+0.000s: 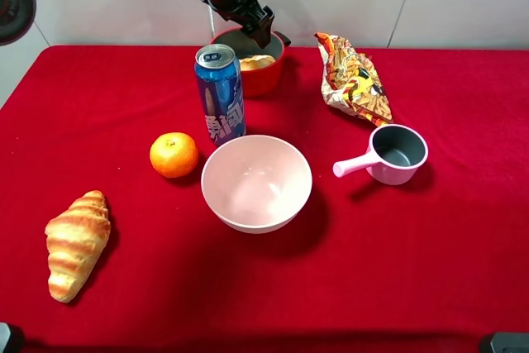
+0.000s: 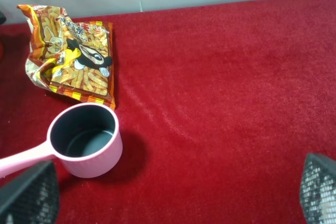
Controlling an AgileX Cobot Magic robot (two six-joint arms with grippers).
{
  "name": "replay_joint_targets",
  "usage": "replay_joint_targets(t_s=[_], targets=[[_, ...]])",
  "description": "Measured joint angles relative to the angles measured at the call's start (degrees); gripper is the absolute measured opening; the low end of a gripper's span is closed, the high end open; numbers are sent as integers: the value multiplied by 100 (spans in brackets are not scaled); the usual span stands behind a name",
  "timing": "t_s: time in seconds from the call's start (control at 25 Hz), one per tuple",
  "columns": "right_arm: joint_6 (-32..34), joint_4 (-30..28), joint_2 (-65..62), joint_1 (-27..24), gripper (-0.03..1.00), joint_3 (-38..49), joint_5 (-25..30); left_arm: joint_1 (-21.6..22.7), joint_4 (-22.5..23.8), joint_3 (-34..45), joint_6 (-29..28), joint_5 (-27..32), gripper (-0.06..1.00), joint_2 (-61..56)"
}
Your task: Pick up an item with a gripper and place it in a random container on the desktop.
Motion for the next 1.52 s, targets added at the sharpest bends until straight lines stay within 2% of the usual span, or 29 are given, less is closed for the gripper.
replay_joint_targets(t_s=[0.32, 0.56, 0.8, 1.04, 1.28, 1.52], targets=[[0, 0, 0, 0, 69, 0, 0, 0, 43, -745, -358, 964, 90, -64], [0, 0, 0, 0, 69, 0, 0, 0, 287, -1069, -563, 1751, 91, -302], [0, 0, 0, 0, 69, 0, 0, 0, 660, -1069, -790, 1812, 97, -804], [0, 0, 0, 0, 69, 0, 0, 0, 697, -1038, -975, 1817, 99, -1387], [0, 0, 0, 0, 69, 0, 0, 0, 653, -338, -1188, 1817, 99, -2203], [0, 0, 0, 0, 69, 0, 0, 0, 653, 1033, -1246, 1817, 99, -3251]])
